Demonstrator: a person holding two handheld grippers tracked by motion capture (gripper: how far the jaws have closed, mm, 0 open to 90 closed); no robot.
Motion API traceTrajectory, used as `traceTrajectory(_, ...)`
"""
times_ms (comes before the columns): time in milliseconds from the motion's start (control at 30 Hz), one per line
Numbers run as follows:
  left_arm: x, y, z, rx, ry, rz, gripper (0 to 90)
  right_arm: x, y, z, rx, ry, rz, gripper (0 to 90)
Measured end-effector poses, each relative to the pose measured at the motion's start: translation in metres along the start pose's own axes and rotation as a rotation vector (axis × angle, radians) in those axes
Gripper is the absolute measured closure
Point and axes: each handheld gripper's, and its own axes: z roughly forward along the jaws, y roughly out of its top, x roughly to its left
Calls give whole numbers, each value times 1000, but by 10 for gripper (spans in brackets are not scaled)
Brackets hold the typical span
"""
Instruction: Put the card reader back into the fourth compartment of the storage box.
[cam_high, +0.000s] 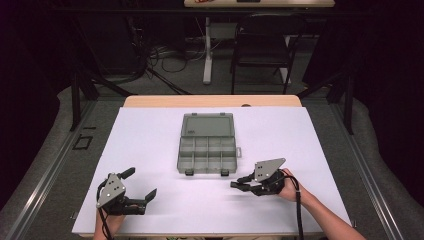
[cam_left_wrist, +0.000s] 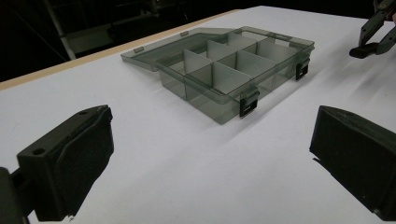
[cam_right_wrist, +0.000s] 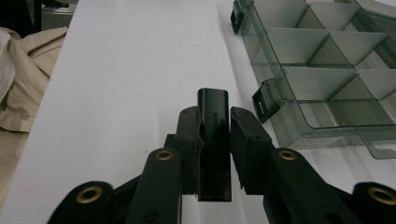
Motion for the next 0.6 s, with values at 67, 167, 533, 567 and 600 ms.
traceTrajectory(67,0,0,0,1,1,1,0,0,0,-1,-1,-11,3,737)
traceTrajectory(167,0,0,0,2,1,1,0,-1,1,-2,0,-13,6,736)
traceTrajectory(533,0,0,0,8,2,0,0,-2,1,-7,-6,-43,15,736)
traceTrajectory(567,0,0,1,9,2,0,0,-2,1,-8,-7,-46,16,736)
traceTrajectory(600,0,0,0,9,3,1,0,-2,1,-8,-5,-50,16,737)
